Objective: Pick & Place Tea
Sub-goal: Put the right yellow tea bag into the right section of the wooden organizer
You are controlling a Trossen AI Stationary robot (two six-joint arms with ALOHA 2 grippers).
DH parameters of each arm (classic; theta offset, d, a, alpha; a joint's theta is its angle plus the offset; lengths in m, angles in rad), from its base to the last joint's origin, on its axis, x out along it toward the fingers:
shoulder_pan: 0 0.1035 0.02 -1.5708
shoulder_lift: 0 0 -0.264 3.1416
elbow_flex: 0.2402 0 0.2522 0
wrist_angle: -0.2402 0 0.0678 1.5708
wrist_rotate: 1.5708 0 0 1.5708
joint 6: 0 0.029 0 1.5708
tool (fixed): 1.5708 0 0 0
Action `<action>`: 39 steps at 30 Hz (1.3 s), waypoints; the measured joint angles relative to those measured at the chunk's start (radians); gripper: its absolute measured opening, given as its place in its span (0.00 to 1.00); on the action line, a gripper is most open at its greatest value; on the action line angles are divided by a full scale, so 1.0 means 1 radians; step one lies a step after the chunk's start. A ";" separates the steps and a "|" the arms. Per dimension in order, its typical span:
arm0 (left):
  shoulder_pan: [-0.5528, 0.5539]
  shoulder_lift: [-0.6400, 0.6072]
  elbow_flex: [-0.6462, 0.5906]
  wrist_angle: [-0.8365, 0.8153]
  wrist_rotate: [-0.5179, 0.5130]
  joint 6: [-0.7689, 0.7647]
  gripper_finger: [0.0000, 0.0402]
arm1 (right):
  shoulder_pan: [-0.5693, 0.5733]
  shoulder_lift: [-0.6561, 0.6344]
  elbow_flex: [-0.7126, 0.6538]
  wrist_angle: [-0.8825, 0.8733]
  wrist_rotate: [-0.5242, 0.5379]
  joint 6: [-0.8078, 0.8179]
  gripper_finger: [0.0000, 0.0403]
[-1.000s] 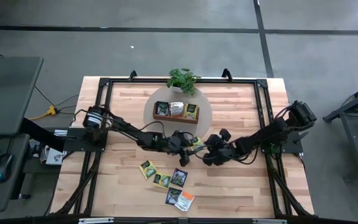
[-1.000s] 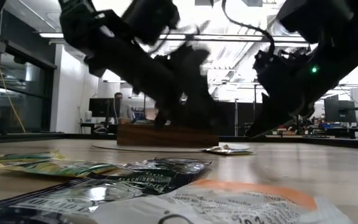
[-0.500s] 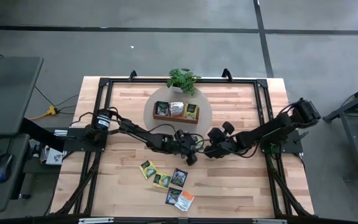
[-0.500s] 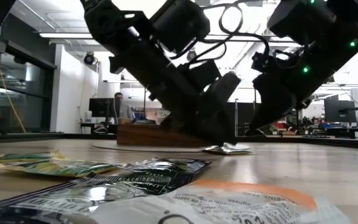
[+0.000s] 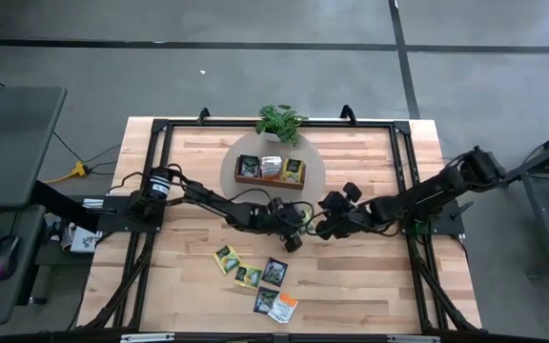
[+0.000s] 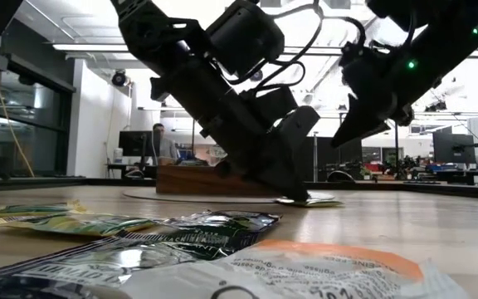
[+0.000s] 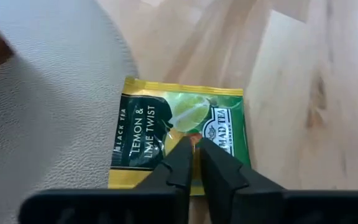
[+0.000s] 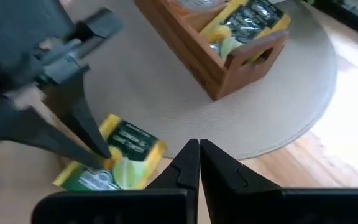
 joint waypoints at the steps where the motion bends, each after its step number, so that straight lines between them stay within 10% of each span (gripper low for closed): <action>1: 0.000 0.000 -0.001 -0.003 0.027 0.017 0.04 | -0.002 -0.005 0.000 0.003 -0.017 0.008 0.04; 15: -0.008 0.034 0.000 -0.001 0.418 0.301 0.00 | -0.014 -0.011 0.000 -0.019 -0.377 0.038 0.19; 39: -0.020 0.033 0.000 -0.025 0.375 0.422 0.00 | -0.051 0.174 0.000 0.173 -0.644 0.116 0.42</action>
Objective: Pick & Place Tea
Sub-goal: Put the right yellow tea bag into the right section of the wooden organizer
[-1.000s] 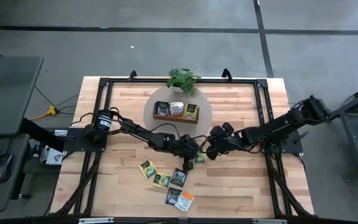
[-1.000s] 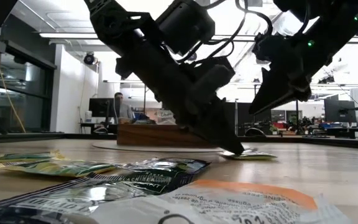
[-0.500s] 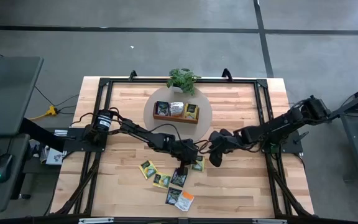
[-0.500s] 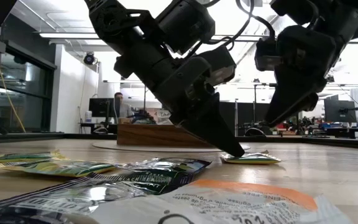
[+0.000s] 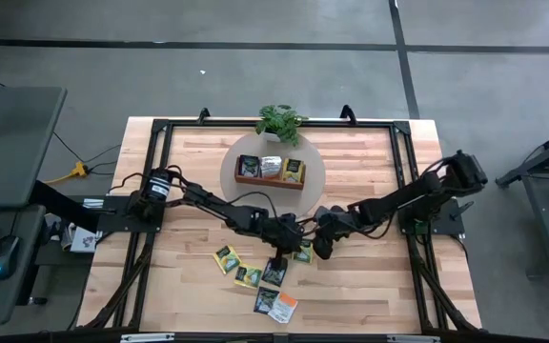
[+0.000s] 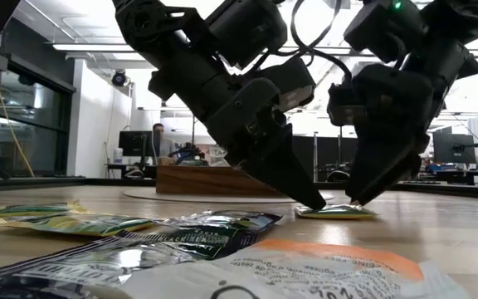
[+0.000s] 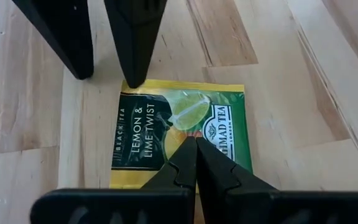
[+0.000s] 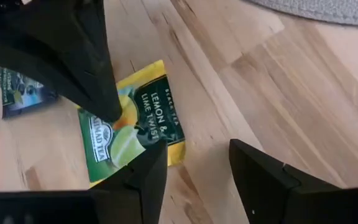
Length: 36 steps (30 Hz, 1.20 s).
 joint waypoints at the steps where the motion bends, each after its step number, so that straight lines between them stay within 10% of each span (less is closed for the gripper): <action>1: -0.003 0.000 0.000 0.000 0.000 0.000 0.00 | 0.000 0.008 0.000 0.012 -0.003 0.005 0.42; 25: -0.009 0.000 0.000 0.000 -0.022 -0.003 0.00 | 0.083 0.109 0.002 0.192 -0.110 0.158 0.41; 36: -0.009 0.000 0.000 0.001 -0.022 -0.007 0.00 | 0.083 0.110 0.000 0.176 -0.106 0.156 0.21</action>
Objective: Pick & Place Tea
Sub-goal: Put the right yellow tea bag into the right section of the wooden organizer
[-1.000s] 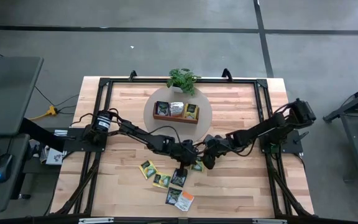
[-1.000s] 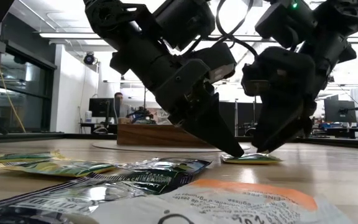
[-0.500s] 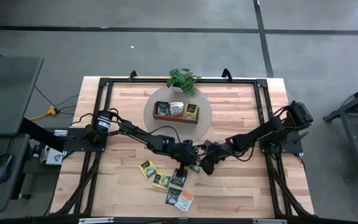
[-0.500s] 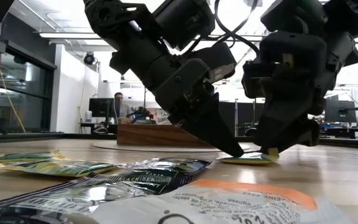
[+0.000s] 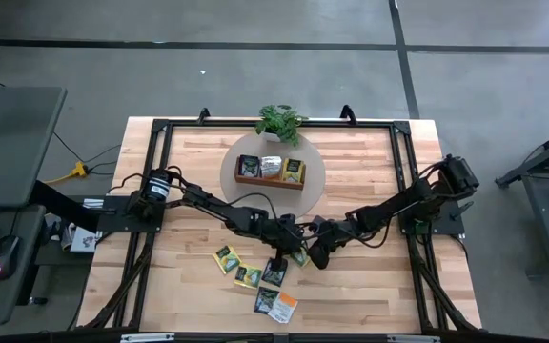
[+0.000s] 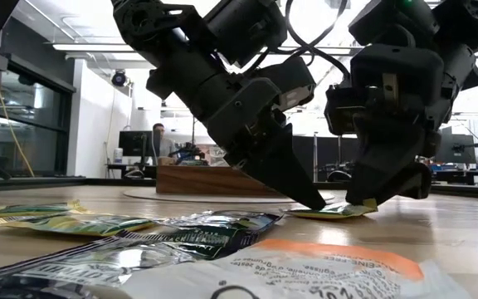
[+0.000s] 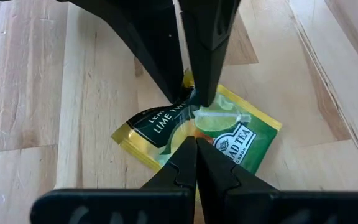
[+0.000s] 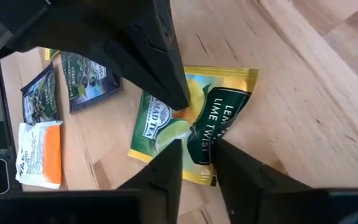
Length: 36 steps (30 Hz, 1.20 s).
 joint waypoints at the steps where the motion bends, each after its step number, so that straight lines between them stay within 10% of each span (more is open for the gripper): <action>1: 0.000 0.000 0.000 0.000 0.000 0.000 0.00 | 0.000 0.000 0.000 -0.002 0.001 -0.001 0.19; 10: 0.000 0.000 0.000 0.001 -0.001 -0.011 0.00 | 0.001 0.001 0.000 -0.020 0.008 -0.047 0.01; 36: 0.001 -0.126 -0.011 -0.150 -0.057 -0.015 0.00 | 0.002 0.000 0.000 -0.054 0.050 -0.102 0.00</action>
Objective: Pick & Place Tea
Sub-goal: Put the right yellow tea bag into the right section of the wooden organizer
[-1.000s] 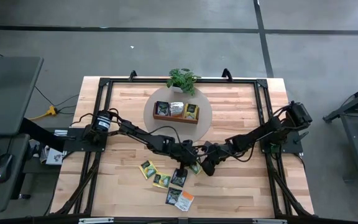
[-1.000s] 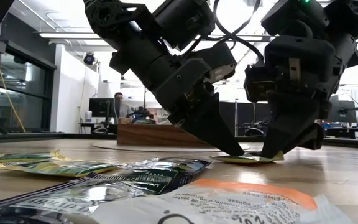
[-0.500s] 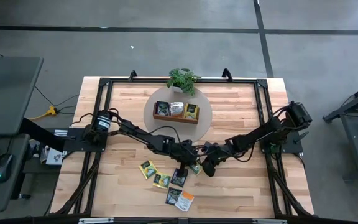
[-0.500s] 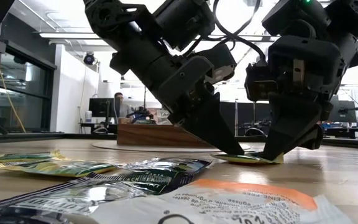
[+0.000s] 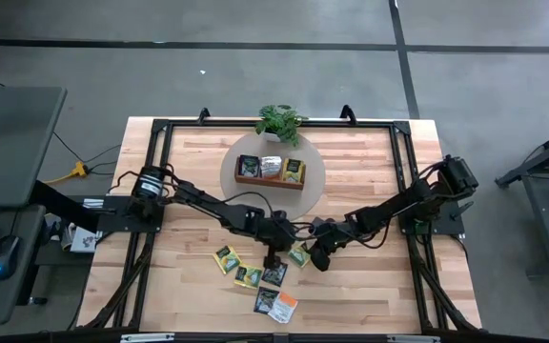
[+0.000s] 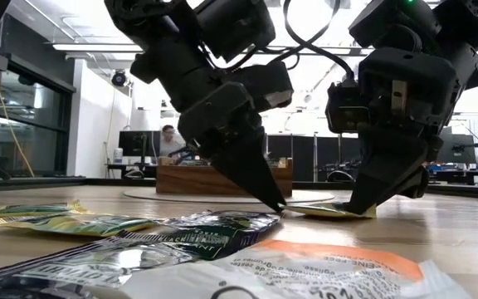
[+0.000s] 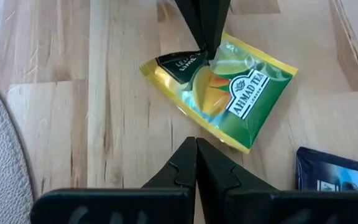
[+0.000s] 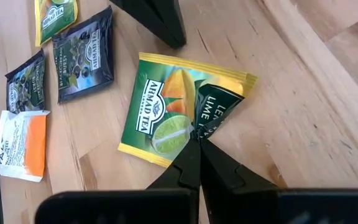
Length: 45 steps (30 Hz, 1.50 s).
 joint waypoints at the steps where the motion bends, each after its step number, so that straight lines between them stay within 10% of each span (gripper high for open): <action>1: 0.000 -0.001 0.001 -0.010 -0.001 -0.001 0.00 | 0.000 0.000 0.000 -0.001 0.002 -0.003 0.00; 14: -0.083 -0.062 -0.016 -0.209 -0.272 -0.088 0.00 | -0.004 -0.024 0.006 -0.055 0.072 -0.086 0.00; 20: -0.107 -0.156 -0.151 -0.156 -0.326 -0.139 0.00 | -0.021 -0.056 0.121 -0.368 0.174 -0.188 0.00; 32: -0.107 -0.449 -0.697 0.593 -0.182 -0.267 0.00 | -0.101 -0.053 0.478 -0.841 0.563 -0.567 0.00; 45: -0.111 -0.482 -1.115 1.348 -0.233 -0.351 0.00 | -0.278 -0.036 0.542 -0.707 0.706 -1.057 0.00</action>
